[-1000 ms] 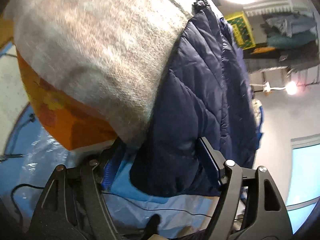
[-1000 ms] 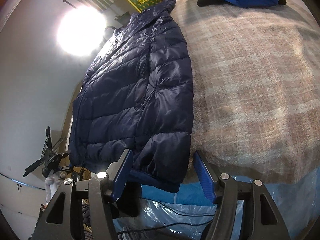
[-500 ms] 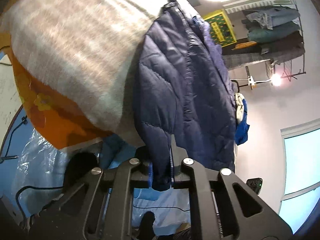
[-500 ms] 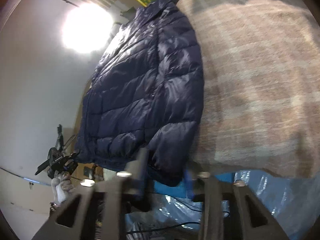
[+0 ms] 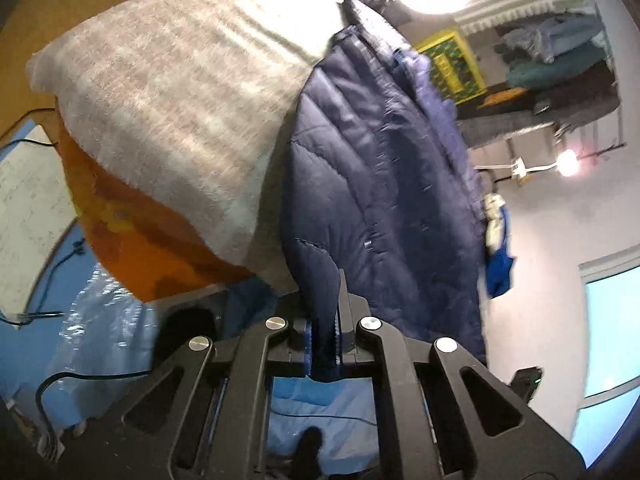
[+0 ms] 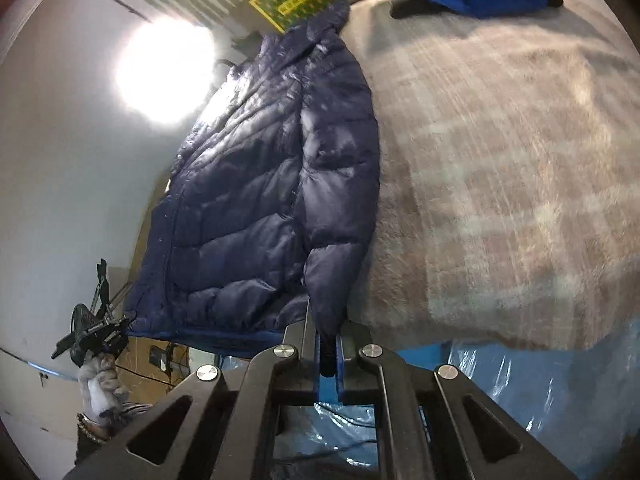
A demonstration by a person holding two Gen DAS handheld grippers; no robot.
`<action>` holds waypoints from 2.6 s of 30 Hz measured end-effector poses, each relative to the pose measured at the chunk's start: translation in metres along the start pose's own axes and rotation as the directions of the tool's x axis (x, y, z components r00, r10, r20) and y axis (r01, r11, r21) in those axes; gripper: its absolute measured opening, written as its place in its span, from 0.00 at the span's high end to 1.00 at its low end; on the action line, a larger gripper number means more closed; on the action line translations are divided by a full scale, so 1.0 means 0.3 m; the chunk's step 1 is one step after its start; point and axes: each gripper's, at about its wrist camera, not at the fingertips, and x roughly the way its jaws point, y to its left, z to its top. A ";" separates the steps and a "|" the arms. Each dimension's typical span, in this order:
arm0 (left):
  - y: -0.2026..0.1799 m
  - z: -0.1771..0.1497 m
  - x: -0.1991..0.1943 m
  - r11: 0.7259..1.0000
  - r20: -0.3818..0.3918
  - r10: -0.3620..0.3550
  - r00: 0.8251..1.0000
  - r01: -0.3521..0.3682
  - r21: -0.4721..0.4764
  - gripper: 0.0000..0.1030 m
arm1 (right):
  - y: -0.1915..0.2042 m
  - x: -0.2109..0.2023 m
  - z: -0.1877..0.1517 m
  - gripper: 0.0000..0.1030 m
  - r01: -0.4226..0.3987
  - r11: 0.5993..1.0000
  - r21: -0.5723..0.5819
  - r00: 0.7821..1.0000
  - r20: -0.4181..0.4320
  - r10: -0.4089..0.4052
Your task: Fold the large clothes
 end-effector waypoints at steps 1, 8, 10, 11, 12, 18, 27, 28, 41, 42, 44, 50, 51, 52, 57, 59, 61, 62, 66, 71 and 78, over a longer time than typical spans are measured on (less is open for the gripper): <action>-0.010 0.006 -0.014 1.000 0.009 -0.010 1.000 0.010 0.004 0.95 | 0.006 -0.022 0.006 0.98 -0.023 1.000 0.003 0.999 0.023 0.023; -0.185 0.087 -0.119 0.994 0.060 -0.086 0.994 0.082 0.079 0.95 | 0.073 -0.139 0.091 0.98 -0.103 0.994 0.033 0.988 0.122 0.099; -0.239 0.120 -0.132 0.991 0.070 -0.099 0.993 0.091 0.099 0.95 | 0.120 -0.172 0.130 0.98 -0.100 0.995 0.008 0.985 0.143 0.098; -0.271 0.140 -0.136 0.989 0.076 -0.102 0.992 0.093 0.111 0.95 | 0.135 -0.181 0.138 0.98 -0.096 0.995 -0.003 0.984 0.150 0.096; -0.290 0.156 -0.137 0.988 0.079 -0.105 0.991 0.095 0.118 0.95 | 0.158 -0.193 0.150 0.98 -0.089 0.996 -0.017 0.983 0.159 0.091; -0.419 0.254 -0.129 0.982 0.098 -0.129 0.987 0.114 0.153 0.95 | 0.271 -0.248 0.242 0.98 -0.020 0.997 -0.079 0.979 0.203 0.036; -0.529 0.439 -0.064 0.984 0.136 -0.115 0.984 0.095 0.149 0.95 | 0.325 -0.261 0.409 0.98 -0.009 0.997 -0.081 0.967 0.251 0.029; -0.536 0.457 -0.052 0.985 0.141 -0.108 0.984 0.087 0.147 0.95 | 0.328 -0.249 0.442 0.98 -0.009 0.997 -0.082 0.967 0.254 0.030; -0.551 0.787 0.303 0.995 0.135 0.002 0.991 -0.016 0.103 0.95 | 0.350 0.046 0.861 0.98 0.081 0.995 -0.051 0.965 0.253 -0.066; -0.542 0.818 0.350 0.995 0.131 0.017 0.991 -0.030 0.096 0.95 | 0.345 0.078 0.888 0.98 0.095 0.994 -0.047 0.965 0.251 -0.080; -0.530 0.858 0.415 0.995 0.128 0.034 0.991 -0.046 0.088 0.95 | 0.335 0.154 0.945 0.98 0.132 0.990 -0.043 0.963 0.243 -0.118; -0.484 0.968 0.637 0.991 0.111 0.103 0.988 -0.111 0.070 0.95 | 0.273 0.373 1.083 0.98 0.230 0.972 -0.047 0.955 0.204 -0.216; -0.475 0.984 0.678 0.990 0.106 0.114 0.988 -0.122 0.068 0.95 | 0.261 0.405 1.100 0.98 0.250 0.967 -0.052 0.952 0.198 -0.235; -0.474 0.989 0.699 0.989 0.103 0.120 0.987 -0.128 0.071 0.95 | 0.248 0.435 1.114 0.98 0.268 0.962 -0.056 0.949 0.190 -0.253; -0.469 1.018 0.768 0.981 0.086 0.141 0.986 -0.151 0.121 0.92 | 0.174 0.539 1.137 0.98 0.297 0.954 -0.051 0.947 0.147 -0.287; -0.476 1.026 0.759 0.979 0.078 0.139 0.987 -0.149 0.138 0.88 | 0.158 0.553 1.144 0.97 0.274 0.960 -0.056 0.955 0.132 -0.264; -0.482 1.043 0.728 0.983 0.067 0.111 0.992 -0.120 0.141 0.69 | 0.152 0.545 1.147 0.91 0.247 0.967 -0.067 0.964 0.121 -0.238; -0.484 1.051 0.701 0.984 0.077 0.090 0.993 -0.101 0.145 0.62 | 0.151 0.539 1.148 0.83 0.238 0.968 -0.074 0.967 0.114 -0.229; -0.479 1.083 0.590 0.974 0.133 0.057 0.989 -0.084 0.212 0.48 | 0.156 0.446 1.142 0.48 0.156 0.977 -0.143 0.979 0.150 -0.135; -0.403 1.087 0.566 0.941 0.083 0.095 0.992 -0.117 0.317 0.48 | 0.109 0.341 1.097 0.43 0.115 0.962 -0.247 0.981 0.183 -0.070; -0.318 1.054 0.654 0.947 -0.054 0.057 0.997 -0.037 0.320 0.48 | -0.006 0.386 1.071 0.39 0.075 0.967 -0.245 0.991 0.126 -0.045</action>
